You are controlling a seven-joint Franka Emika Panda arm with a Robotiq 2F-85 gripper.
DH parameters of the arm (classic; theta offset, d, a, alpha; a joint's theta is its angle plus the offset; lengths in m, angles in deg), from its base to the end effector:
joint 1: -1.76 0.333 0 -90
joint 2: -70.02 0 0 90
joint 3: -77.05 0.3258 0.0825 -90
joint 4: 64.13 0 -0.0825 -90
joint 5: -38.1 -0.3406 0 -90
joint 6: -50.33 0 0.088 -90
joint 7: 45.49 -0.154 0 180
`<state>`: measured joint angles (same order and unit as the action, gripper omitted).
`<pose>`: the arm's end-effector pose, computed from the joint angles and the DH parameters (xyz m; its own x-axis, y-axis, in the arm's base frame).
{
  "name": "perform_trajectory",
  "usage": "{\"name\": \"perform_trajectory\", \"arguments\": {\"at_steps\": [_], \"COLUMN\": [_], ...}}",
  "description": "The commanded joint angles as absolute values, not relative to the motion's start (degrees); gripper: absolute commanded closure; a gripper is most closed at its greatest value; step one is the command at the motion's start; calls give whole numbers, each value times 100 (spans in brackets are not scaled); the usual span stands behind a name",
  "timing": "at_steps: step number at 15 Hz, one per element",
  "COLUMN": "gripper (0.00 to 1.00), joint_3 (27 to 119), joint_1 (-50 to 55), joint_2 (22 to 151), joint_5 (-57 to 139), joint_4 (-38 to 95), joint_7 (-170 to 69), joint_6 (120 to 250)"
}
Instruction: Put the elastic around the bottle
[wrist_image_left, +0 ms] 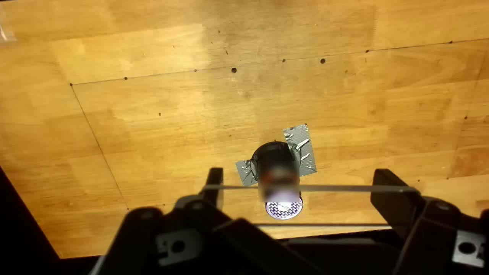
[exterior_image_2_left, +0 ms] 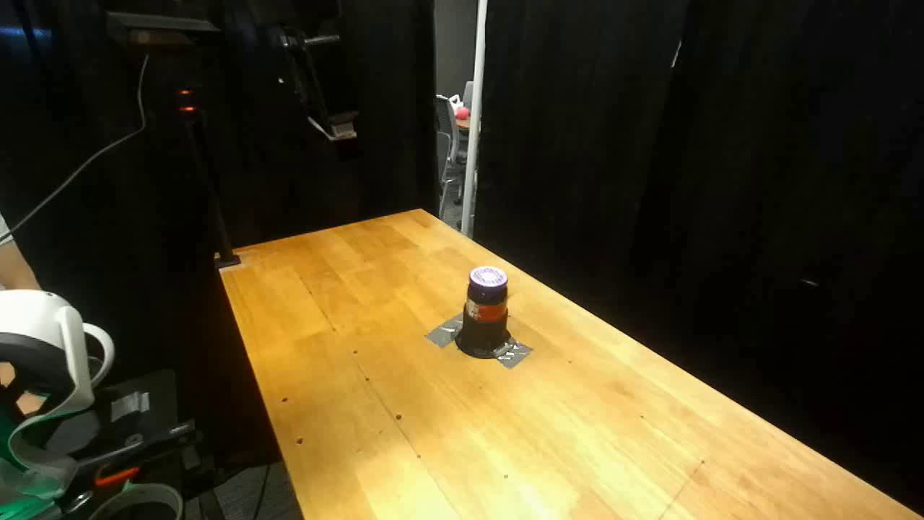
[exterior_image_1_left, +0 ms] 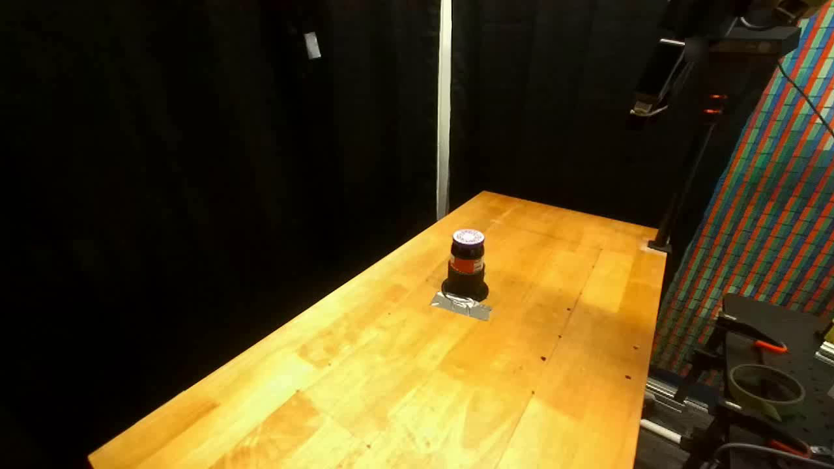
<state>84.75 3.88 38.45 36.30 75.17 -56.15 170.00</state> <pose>0.3615 0.0696 0.4941 0.9775 -0.0388 0.2072 -0.0401 -0.9992 0.0020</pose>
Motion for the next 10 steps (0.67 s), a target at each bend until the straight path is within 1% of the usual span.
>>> {"name": "perform_trajectory", "arguments": {"at_steps": [1, 6, 10], "gripper": [0, 0, 0], "joint_3": [8445, 8446, 8632], "joint_1": [422, 421, 504], "joint_2": [3847, 3818, 5040], "joint_5": [3650, 3650, 3650], "joint_4": [7481, 7432, 6557], "joint_7": [-5629, -5629, -5654], "joint_6": [16992, 16991, 16424]}}
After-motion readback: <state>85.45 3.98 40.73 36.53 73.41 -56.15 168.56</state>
